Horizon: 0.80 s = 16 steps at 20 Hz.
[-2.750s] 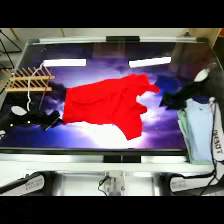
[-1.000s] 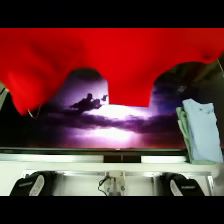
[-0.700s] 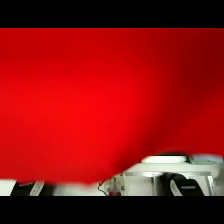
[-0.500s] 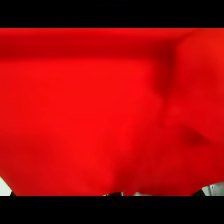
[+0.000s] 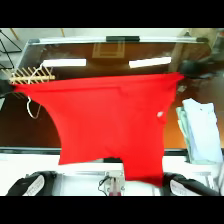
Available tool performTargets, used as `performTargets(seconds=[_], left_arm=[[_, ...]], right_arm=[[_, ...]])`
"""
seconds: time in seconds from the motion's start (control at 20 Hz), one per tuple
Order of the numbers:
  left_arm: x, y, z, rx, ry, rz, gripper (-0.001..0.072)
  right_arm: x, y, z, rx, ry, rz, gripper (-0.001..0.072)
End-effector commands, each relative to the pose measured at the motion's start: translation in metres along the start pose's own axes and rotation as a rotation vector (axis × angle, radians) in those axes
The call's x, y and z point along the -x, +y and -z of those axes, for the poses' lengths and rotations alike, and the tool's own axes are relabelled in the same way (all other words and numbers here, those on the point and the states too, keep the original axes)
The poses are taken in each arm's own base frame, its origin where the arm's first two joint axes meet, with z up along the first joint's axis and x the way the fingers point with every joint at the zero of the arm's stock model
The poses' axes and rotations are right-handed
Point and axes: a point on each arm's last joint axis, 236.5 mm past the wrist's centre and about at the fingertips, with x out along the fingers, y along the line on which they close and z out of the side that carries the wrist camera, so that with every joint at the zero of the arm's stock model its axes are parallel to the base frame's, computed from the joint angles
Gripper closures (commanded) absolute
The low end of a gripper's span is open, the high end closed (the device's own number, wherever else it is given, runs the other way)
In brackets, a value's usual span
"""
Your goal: Fold the shirts.
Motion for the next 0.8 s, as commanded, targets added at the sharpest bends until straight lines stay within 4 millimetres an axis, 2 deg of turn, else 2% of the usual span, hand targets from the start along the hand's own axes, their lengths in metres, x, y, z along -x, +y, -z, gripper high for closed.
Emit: performTargets(seconds=[0.0, 0.1, 0.2, 0.3, 0.4, 0.45, 0.55, 0.65, 0.75], left_arm=[[-0.108, 0.012, -0.008, 0.023, 0.073, 0.006, 0.0677], [-0.149, 0.015, -0.022, 0.056, 0.091, 0.021, 0.0676], [-0.186, 0.007, -0.027, 0.101, 0.111, 0.07, 0.0676], [-0.218, 0.006, -0.025, 0.124, 0.115, 0.081, 0.0676], [-0.242, 0.007, -0.016, 0.139, 0.126, 0.081, 0.0676], [-0.25, 0.007, -0.009, 0.147, 0.146, 0.083, 0.0676], [-0.255, 0.006, 0.004, 0.148, 0.193, 0.092, 0.0676], [-0.248, 0.003, 0.017, 0.109, 0.251, 0.107, 0.0676], [-0.241, -0.002, 0.045, 0.108, 0.372, 0.127, 0.0676]], right_arm=[[-0.119, 0.014, -0.024, -0.082, -0.042, -0.081, 0.0647], [-0.152, 0.02, -0.038, -0.125, -0.098, -0.122, 0.0647], [-0.179, 0.021, -0.041, -0.152, -0.118, -0.134, 0.0647], [-0.204, 0.019, -0.034, -0.165, -0.101, -0.13, 0.0647], [-0.224, 0.019, -0.017, -0.184, -0.046, -0.128, 0.0647], [-0.23, 0.021, -0.008, -0.187, -0.01, -0.134, 0.0647], [-0.227, 0.02, 0.011, -0.166, 0.071, -0.127, 0.0647], [-0.214, 0.011, 0.029, -0.109, 0.151, -0.099, 0.0647], [-0.203, 0.006, 0.054, -0.092, 0.262, -0.081, 0.0647]])
